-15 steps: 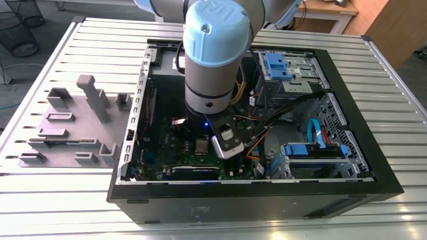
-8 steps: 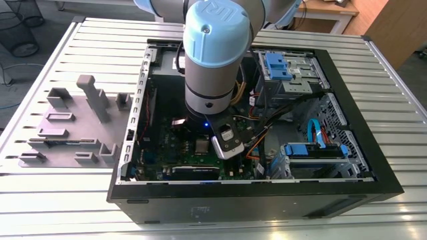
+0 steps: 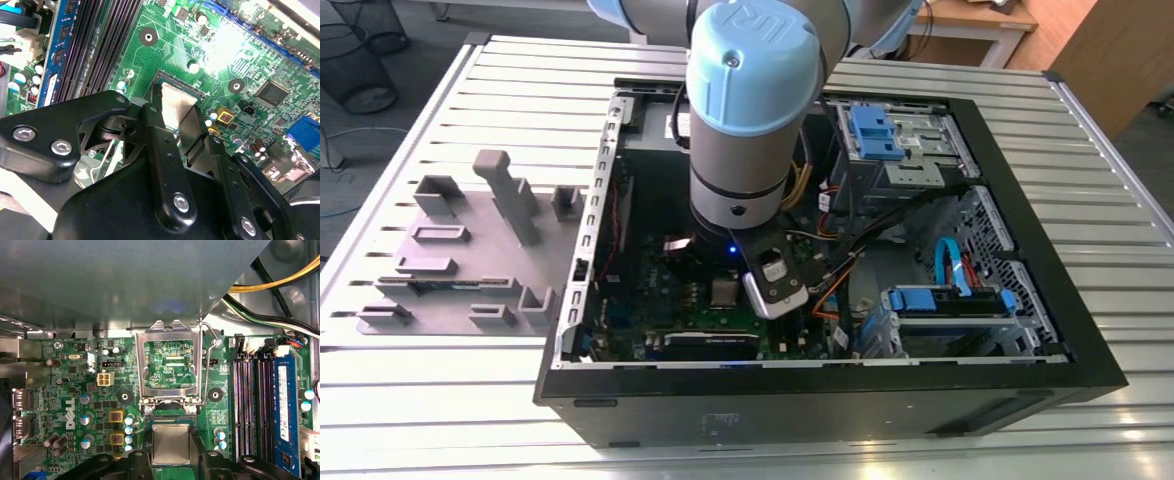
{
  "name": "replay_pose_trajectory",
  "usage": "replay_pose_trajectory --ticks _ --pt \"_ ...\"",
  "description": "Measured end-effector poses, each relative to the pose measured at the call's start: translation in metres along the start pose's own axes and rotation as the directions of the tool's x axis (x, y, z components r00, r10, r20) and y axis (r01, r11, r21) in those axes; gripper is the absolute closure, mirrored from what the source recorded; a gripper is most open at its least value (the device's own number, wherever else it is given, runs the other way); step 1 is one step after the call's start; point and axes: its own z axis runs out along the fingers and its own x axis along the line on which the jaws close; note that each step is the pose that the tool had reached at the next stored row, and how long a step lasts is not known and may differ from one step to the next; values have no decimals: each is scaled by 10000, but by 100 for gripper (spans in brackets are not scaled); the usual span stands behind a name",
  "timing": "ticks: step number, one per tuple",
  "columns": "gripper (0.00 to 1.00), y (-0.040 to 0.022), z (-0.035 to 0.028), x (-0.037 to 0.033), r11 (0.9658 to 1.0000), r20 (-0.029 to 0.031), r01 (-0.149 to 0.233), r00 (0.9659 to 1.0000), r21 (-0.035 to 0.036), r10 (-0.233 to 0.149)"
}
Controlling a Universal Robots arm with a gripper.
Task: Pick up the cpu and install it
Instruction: 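Place the cpu into insertion slot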
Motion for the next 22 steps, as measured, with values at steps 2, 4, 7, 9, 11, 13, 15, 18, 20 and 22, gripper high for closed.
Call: replay_pose_trajectory --ticks 2,4,7,9,11,13,15,18,20,22 --pt "60 0 0 0 10000 -1 0 10000 -2 0" --pt "54 0 0 0 10000 -1 0 10000 -2 0" --pt "54 0 0 0 10000 -2 0 10000 0 0" --pt "54 0 -11 0 10000 -2 0 10000 1 0" --pt "54 1 -31 0 10000 -2 0 10000 0 0" --pt "54 1 -50 1 10000 -2 0 10000 0 0" --pt "54 3 -67 1 10000 -1 0 10000 -1 0" --pt "54 3 -66 1 10000 0 0 10000 -3 0" --pt "54 2 -67 1 10000 -1 0 10000 -2 0" --pt "54 2 -68 1 10000 -2 0 10000 -1 0"
